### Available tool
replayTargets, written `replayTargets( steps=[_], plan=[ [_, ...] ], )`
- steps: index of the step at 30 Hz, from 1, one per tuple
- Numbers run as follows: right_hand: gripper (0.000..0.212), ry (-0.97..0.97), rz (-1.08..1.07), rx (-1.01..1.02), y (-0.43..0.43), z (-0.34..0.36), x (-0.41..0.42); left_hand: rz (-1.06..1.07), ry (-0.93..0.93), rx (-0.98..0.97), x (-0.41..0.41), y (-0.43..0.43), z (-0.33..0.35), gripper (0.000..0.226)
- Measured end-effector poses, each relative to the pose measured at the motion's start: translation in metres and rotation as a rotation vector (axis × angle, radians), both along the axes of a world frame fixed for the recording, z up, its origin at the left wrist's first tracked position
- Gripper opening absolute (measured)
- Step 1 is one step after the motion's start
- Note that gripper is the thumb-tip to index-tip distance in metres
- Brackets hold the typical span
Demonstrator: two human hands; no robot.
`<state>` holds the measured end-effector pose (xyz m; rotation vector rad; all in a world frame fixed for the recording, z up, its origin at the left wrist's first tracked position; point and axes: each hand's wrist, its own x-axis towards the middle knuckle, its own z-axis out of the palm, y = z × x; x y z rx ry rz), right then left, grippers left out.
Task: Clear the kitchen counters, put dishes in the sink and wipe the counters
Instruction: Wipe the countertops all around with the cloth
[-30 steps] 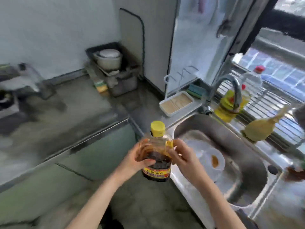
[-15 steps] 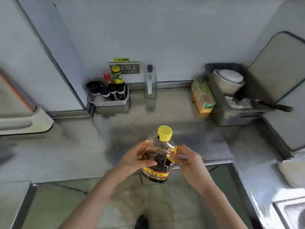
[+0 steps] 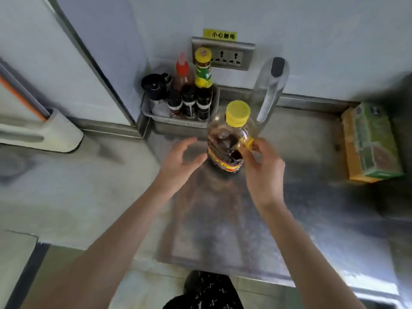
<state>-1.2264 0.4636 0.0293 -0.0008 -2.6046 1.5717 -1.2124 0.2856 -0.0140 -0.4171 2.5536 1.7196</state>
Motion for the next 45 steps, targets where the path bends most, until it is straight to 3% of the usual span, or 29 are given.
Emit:
replayTargets(
  steps=[6,10,14,20,27,36,45],
  plan=[
    [0.011,0.037,-0.109,0.049,-0.019,-0.023,-0.076,-0.055,0.026,-0.463,-0.065,-0.011,-0.026,0.048],
    [0.011,0.024,-0.178,0.013,-0.017,-0.020,-0.112,-0.112,-0.050,-0.776,-0.084,-0.013,-0.041,0.050],
    [0.006,-0.043,-0.224,-0.018,-0.010,-0.017,-0.115,-0.061,0.110,-0.915,-0.091,-0.017,-0.052,0.035],
    [0.011,0.039,-0.308,-0.036,-0.028,-0.029,-0.105,0.046,0.131,-0.838,-0.101,-0.016,-0.049,0.020],
    [0.018,0.136,-0.415,0.004,-0.057,-0.035,-0.115,0.072,0.158,-0.815,-0.102,-0.013,-0.051,0.019],
    [0.019,0.207,-0.631,-0.119,-0.092,-0.037,-0.139,0.105,0.207,-0.812,-0.100,-0.013,-0.060,0.027],
    [0.020,0.171,-0.606,-0.143,-0.097,-0.038,-0.153,0.105,0.180,-0.787,-0.100,-0.013,-0.058,0.025]
  ],
)
